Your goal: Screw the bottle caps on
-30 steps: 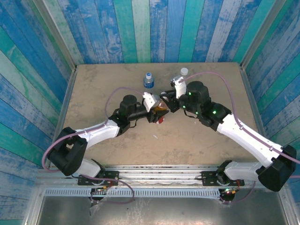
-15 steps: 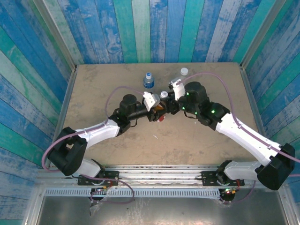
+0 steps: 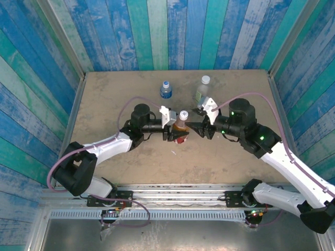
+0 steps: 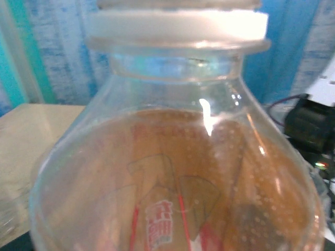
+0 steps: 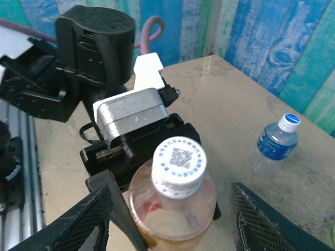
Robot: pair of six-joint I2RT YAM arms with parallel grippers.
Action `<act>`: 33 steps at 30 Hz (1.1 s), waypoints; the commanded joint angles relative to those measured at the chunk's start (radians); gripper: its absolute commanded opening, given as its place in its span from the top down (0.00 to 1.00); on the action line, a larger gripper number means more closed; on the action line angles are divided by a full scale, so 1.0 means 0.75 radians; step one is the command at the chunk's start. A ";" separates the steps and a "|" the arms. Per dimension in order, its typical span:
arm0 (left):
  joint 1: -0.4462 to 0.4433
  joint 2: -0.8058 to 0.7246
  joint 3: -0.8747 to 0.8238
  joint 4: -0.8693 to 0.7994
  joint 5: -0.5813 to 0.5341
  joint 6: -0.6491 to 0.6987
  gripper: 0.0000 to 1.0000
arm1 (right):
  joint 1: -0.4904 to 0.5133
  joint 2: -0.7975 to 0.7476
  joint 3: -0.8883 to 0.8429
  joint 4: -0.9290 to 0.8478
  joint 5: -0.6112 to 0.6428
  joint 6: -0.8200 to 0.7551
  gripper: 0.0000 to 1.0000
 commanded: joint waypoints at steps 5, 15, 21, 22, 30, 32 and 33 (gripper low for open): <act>0.002 -0.044 0.010 -0.109 0.245 0.125 0.36 | -0.011 0.072 0.105 -0.098 -0.336 -0.134 0.45; 0.003 -0.035 0.018 -0.111 0.268 0.120 0.36 | -0.011 0.159 0.144 -0.119 -0.369 -0.130 0.60; 0.002 -0.030 0.024 -0.118 0.293 0.120 0.36 | -0.011 0.179 0.144 -0.121 -0.348 -0.130 0.63; 0.003 -0.028 0.026 -0.119 0.294 0.122 0.36 | -0.011 0.180 0.142 -0.122 -0.349 -0.131 0.64; 0.002 -0.014 0.039 -0.138 0.309 0.131 0.37 | -0.011 0.178 0.129 -0.104 -0.294 -0.118 0.60; 0.002 -0.011 0.040 -0.143 0.313 0.137 0.37 | -0.011 0.180 0.126 -0.086 -0.261 -0.102 0.57; 0.002 -0.011 0.043 -0.144 0.310 0.137 0.37 | -0.011 0.180 0.123 -0.076 -0.244 -0.091 0.57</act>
